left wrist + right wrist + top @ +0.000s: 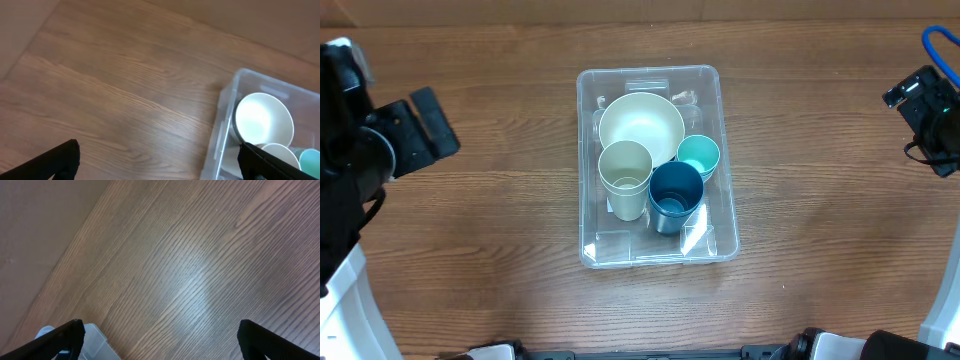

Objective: Pack container

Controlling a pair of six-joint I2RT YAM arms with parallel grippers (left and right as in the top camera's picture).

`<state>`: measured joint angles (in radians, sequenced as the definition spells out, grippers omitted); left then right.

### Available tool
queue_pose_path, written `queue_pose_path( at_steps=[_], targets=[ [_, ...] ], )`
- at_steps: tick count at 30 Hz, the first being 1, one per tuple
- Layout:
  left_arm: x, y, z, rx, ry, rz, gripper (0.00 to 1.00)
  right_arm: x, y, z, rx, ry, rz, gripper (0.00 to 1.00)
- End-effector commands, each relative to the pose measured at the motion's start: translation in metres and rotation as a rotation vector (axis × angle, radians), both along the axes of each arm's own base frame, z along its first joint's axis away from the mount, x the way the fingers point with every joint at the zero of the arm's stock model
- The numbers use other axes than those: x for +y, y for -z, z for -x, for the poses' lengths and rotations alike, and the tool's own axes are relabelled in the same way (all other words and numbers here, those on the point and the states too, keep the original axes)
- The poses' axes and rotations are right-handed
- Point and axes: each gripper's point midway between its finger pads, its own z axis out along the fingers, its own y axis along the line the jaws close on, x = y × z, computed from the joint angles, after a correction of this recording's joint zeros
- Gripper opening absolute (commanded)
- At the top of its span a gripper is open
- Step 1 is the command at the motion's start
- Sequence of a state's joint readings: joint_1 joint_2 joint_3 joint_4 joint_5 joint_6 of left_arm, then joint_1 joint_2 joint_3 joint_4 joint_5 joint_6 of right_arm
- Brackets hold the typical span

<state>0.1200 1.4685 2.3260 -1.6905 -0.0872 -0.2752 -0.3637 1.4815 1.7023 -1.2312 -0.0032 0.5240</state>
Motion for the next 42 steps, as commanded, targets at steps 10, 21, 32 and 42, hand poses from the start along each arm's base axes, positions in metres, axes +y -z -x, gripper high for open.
queue_pose_path(
  at_steps=[10, 21, 32, 42],
  targets=[
    [0.004, 0.006, -0.008, 0.019, -0.022, 0.015, 1.00, 0.001, -0.005, 0.000, -0.017, 0.002, 0.001, 1.00],
    [0.004, 0.006, -0.008, 0.019, -0.022, 0.015, 1.00, -0.005, -0.031, 0.019, -0.037, 0.054, 0.157, 1.00],
    [0.004, 0.006, -0.008, 0.019, -0.022, 0.015, 1.00, 0.114, -0.127, 0.043, -0.406, -0.426, 0.438, 1.00],
    [0.004, 0.006, -0.008, 0.019, -0.022, 0.015, 1.00, 0.132, -0.036, 0.102, -0.440, -0.572, 0.394, 1.00]
  ],
)
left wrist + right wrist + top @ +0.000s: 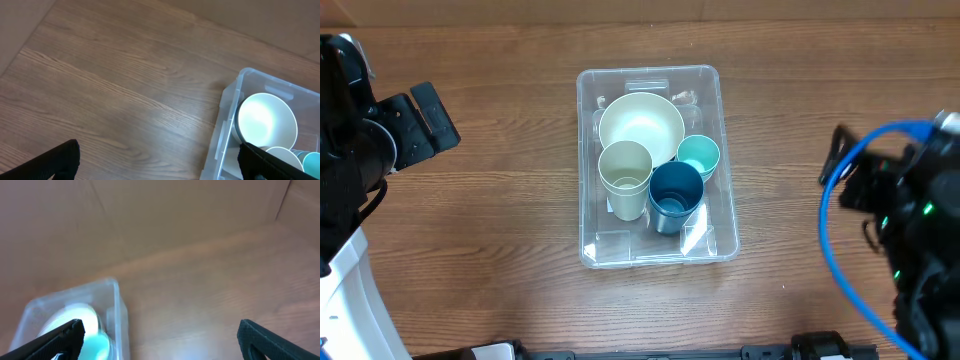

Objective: Pack container

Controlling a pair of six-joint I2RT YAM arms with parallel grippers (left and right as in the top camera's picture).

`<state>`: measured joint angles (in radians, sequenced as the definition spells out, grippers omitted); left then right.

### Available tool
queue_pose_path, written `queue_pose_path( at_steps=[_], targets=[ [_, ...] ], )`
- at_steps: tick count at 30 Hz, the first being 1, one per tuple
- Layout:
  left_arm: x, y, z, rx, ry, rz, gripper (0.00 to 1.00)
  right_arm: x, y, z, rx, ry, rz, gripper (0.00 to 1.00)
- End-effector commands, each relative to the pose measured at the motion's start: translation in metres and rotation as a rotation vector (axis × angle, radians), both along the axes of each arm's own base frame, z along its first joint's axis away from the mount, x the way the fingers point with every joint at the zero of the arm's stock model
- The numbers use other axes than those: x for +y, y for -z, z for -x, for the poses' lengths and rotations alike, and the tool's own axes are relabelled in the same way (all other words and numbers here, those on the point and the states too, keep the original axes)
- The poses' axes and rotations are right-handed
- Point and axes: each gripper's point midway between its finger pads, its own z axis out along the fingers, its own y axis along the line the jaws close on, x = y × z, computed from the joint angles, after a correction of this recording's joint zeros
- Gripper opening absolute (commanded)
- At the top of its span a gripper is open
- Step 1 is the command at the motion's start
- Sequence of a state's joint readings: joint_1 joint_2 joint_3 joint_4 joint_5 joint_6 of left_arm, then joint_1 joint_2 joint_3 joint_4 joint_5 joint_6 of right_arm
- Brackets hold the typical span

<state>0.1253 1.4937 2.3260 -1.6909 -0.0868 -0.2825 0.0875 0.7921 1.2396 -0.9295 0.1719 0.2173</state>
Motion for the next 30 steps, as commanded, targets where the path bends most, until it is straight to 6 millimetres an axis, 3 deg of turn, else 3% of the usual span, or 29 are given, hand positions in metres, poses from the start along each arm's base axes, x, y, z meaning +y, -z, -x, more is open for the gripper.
queue_pose_path(
  at_steps=[1, 5, 9, 18, 21, 30],
  targets=[
    [0.001, -0.001, -0.001, -0.005, -0.012, 0.007, 1.00, 0.012, 0.050, 0.017, 0.038, -0.079, -0.008, 1.00],
    [0.001, -0.001, -0.001, -0.005, -0.012, 0.007, 1.00, 0.011, 0.118, 0.035, 0.034, -0.081, -0.013, 1.00],
    [0.001, -0.001, -0.001, -0.005, -0.012, 0.007, 1.00, 0.010, 0.165, 0.043, 0.027, -0.075, -0.024, 1.00],
    [0.001, -0.001, -0.001, -0.004, -0.012, 0.007, 1.00, 0.013, 0.252, 0.047, 0.077, -0.093, -0.034, 1.00],
    [0.001, -0.001, -0.001, -0.005, -0.012, 0.007, 1.00, 0.018, 0.261, 0.045, 0.063, -0.116, -0.046, 1.00],
    [0.001, -0.001, -0.001, -0.005, -0.012, 0.007, 1.00, 0.019, 0.260, 0.043, 0.049, -0.120, -0.048, 1.00]
  ],
)
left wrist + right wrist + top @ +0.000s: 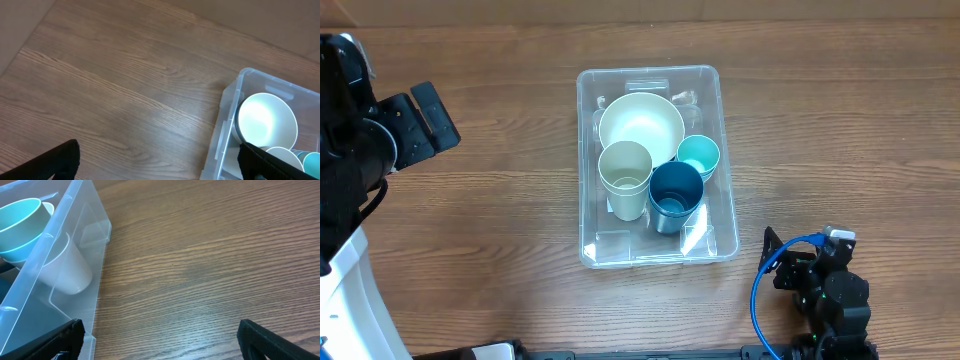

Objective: Pack container

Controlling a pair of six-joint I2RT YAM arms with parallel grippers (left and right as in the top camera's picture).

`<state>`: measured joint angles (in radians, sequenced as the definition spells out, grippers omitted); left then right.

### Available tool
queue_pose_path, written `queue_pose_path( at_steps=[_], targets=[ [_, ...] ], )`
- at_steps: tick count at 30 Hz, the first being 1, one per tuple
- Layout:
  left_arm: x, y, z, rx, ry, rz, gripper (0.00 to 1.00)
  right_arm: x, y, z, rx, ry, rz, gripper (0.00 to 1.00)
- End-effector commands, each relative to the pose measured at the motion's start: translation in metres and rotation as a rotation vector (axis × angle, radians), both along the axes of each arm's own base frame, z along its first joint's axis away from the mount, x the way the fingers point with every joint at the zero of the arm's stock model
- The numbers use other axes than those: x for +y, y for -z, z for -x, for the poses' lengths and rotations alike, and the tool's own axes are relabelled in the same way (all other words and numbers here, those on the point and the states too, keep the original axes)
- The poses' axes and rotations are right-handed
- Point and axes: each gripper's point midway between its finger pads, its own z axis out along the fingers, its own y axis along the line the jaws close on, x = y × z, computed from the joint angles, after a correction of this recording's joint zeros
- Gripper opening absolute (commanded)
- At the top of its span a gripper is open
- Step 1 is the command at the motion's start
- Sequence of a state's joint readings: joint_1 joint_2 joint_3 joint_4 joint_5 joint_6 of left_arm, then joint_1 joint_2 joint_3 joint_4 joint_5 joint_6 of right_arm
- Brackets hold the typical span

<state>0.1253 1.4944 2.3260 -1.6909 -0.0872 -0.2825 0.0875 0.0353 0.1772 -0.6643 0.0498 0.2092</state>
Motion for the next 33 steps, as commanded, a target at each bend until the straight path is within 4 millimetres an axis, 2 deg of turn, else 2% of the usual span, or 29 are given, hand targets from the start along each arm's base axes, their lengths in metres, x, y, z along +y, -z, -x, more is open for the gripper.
queue_pose_path(
  at_steps=[1, 12, 14, 15, 17, 19, 21, 23, 25, 27, 31, 32, 33],
  targets=[
    [0.001, -0.001, -0.001, -0.006, -0.012, 0.007, 1.00, 0.002, 0.006, 0.000, 0.004, -0.006, -0.006, 1.00],
    [0.001, -0.001, -0.001, -0.005, -0.012, 0.007, 1.00, 0.002, 0.006, 0.000, 0.004, -0.006, -0.006, 1.00],
    [0.002, -0.004, 0.003, -0.016, -0.011, 0.000, 1.00, 0.002, 0.006, 0.000, 0.004, -0.006, -0.006, 1.00],
    [0.010, -0.009, 0.010, -0.018, -0.014, -0.070, 1.00, 0.002, 0.006, 0.000, 0.004, -0.006, -0.006, 1.00],
    [0.022, -0.023, 0.017, -0.076, -0.047, -0.152, 1.00, 0.002, 0.006, 0.000, 0.004, -0.006, -0.006, 1.00],
    [0.020, -0.040, 0.019, -0.189, -0.020, -0.188, 1.00, 0.002, 0.006, 0.000, 0.004, -0.007, -0.006, 1.00],
    [0.005, -0.054, 0.019, -0.335, 0.080, -0.212, 1.00, 0.002, 0.006, 0.000, 0.004, -0.006, -0.006, 1.00],
    [-0.013, -0.059, 0.027, -0.472, 0.189, -0.233, 1.00, 0.002, 0.006, 0.000, 0.004, -0.006, -0.006, 1.00],
    [-0.022, -0.048, 0.041, -0.554, 0.223, -0.238, 1.00, 0.002, 0.006, 0.000, 0.004, -0.006, -0.006, 1.00],
    [-0.026, -0.026, 0.052, -0.586, 0.234, -0.238, 1.00, 0.002, 0.006, 0.000, 0.004, -0.006, -0.006, 1.00],
    [-0.036, 0.043, 0.071, -0.587, 0.270, -0.215, 1.00, 0.002, 0.006, 0.000, 0.004, -0.006, -0.006, 1.00],
    [-0.038, 0.071, 0.075, -0.575, 0.278, -0.206, 1.00, 0.002, 0.006, 0.000, 0.004, -0.006, -0.006, 1.00],
    [-0.039, 0.083, 0.076, -0.570, 0.285, -0.201, 1.00, 0.002, 0.006, 0.000, 0.004, -0.007, -0.006, 1.00]
  ],
)
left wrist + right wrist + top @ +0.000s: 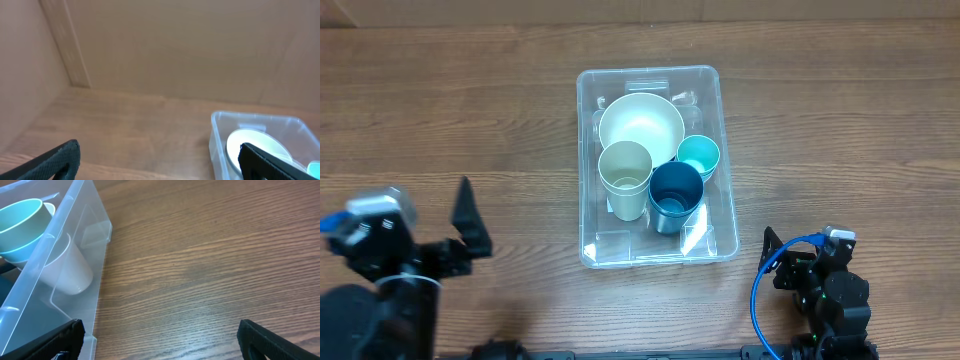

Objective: Pack container

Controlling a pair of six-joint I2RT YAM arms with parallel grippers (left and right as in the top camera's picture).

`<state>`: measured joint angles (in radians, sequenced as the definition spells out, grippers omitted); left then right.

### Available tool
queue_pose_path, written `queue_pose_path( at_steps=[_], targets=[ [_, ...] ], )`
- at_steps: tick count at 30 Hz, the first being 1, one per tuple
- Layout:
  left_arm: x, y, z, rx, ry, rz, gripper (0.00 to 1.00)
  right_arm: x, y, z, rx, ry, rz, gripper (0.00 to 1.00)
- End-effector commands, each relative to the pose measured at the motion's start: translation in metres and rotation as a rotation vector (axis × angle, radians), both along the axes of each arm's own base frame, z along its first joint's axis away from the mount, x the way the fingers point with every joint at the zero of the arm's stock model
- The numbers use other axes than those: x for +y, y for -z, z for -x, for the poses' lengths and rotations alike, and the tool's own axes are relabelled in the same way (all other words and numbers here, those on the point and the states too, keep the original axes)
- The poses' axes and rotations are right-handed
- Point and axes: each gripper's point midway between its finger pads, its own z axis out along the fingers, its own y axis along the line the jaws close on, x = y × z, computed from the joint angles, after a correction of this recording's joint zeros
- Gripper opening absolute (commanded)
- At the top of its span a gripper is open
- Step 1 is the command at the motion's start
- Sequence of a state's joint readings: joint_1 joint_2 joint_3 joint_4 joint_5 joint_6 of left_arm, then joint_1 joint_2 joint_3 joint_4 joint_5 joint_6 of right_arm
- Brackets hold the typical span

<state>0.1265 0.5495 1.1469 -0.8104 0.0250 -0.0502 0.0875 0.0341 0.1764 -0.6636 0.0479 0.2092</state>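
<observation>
A clear plastic container stands mid-table. Inside it are a cream bowl, a cream cup, a dark blue cup and a teal cup. My left gripper is open and empty at the near left, facing the container and bowl from a distance. My right gripper is open and empty, low over the wood just right of the container's wall, with the teal cup showing over the rim.
Brown cardboard walls close off the far and left sides of the wooden table. The left arm's body fills the near left corner. The right arm with its blue cable sits at the near right corner.
My left arm has gone from the table's left edge to the near left corner, and its camera now looks level across the table. The right arm and the container's contents have not moved.
Both arms first stood raised at the table's left and right edges, grippers open, the container holding bowl and cups. Then the right arm was further toward the near side. Later it rested low at the near right corner. Now the left arm is at the near left.
</observation>
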Motion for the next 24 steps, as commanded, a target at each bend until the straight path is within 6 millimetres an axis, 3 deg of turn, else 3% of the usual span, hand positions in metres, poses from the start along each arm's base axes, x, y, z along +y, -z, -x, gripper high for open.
queue_pose_path(
  at_steps=[1, 2, 5, 10, 14, 24],
  targets=[
    [-0.013, 0.071, 0.003, 0.055, 0.076, 0.001, 1.00, 0.001, 0.006, 0.000, 0.005, -0.005, -0.005, 1.00],
    [-0.016, 0.091, 0.002, 0.057, 0.097, 0.007, 1.00, 0.001, 0.006, 0.000, 0.005, -0.005, -0.005, 1.00],
    [-0.027, 0.122, -0.007, 0.037, 0.163, 0.020, 1.00, 0.001, 0.006, 0.000, 0.005, -0.005, -0.005, 1.00],
    [-0.037, 0.166, -0.024, 0.000, 0.234, 0.032, 1.00, 0.001, 0.006, 0.000, 0.005, -0.005, -0.005, 1.00],
    [-0.037, 0.205, -0.026, 0.021, 0.233, 0.037, 1.00, 0.001, 0.006, 0.000, 0.005, -0.005, -0.005, 1.00],
    [-0.036, 0.246, -0.025, 0.042, 0.230, 0.042, 1.00, 0.001, 0.006, 0.000, 0.005, -0.005, -0.005, 1.00]
  ],
)
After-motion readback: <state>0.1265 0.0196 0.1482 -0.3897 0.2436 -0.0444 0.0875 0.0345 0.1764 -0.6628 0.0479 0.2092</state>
